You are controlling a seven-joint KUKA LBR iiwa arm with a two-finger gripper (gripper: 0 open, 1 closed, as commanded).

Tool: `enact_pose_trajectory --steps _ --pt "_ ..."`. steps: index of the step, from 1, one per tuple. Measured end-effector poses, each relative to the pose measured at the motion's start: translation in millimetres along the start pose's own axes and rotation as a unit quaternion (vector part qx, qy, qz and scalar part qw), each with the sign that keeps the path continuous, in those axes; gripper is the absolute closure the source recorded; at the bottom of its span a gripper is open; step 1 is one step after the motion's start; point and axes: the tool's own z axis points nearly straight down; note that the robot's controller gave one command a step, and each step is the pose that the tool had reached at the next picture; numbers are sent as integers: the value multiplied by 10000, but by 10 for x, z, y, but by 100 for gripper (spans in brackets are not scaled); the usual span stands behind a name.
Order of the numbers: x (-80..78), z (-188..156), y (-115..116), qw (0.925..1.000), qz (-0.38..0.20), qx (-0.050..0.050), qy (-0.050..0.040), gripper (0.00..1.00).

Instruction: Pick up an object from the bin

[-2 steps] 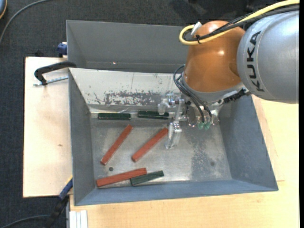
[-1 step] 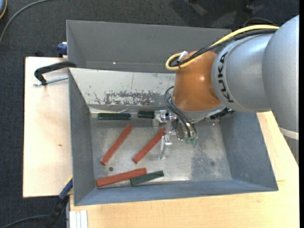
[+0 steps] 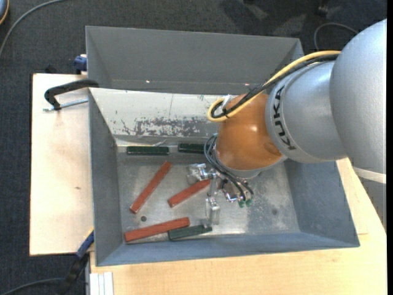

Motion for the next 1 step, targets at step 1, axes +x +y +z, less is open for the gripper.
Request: enact_pose_trajectory --steps 1 --pt "-6 -4 -3 10000 1 2 -10 100"
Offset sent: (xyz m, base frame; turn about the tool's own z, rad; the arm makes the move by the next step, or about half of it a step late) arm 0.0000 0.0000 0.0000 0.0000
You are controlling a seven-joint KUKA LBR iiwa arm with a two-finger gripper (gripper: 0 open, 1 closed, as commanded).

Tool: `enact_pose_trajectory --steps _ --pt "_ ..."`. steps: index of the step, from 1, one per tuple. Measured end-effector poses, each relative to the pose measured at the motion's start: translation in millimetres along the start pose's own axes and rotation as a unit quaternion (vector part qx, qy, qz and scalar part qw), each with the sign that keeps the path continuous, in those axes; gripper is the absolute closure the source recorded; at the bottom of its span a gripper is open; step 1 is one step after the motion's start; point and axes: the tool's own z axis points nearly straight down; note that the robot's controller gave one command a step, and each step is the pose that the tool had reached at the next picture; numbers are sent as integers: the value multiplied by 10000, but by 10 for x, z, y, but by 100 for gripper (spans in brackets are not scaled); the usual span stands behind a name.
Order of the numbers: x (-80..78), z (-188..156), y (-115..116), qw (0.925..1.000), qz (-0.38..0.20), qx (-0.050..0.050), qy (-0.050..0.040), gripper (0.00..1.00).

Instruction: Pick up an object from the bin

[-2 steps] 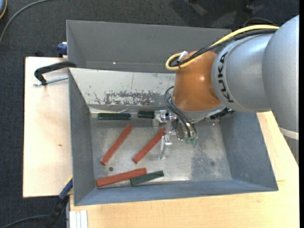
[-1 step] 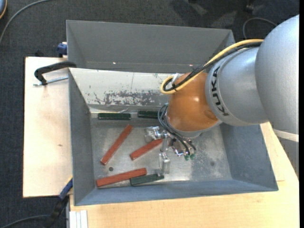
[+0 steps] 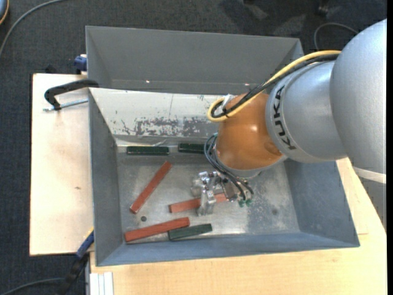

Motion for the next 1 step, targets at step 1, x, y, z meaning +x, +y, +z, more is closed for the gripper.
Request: enact_pose_trajectory --steps 1 --pt "-282 -1476 12 9998 -170 6 -79 100"
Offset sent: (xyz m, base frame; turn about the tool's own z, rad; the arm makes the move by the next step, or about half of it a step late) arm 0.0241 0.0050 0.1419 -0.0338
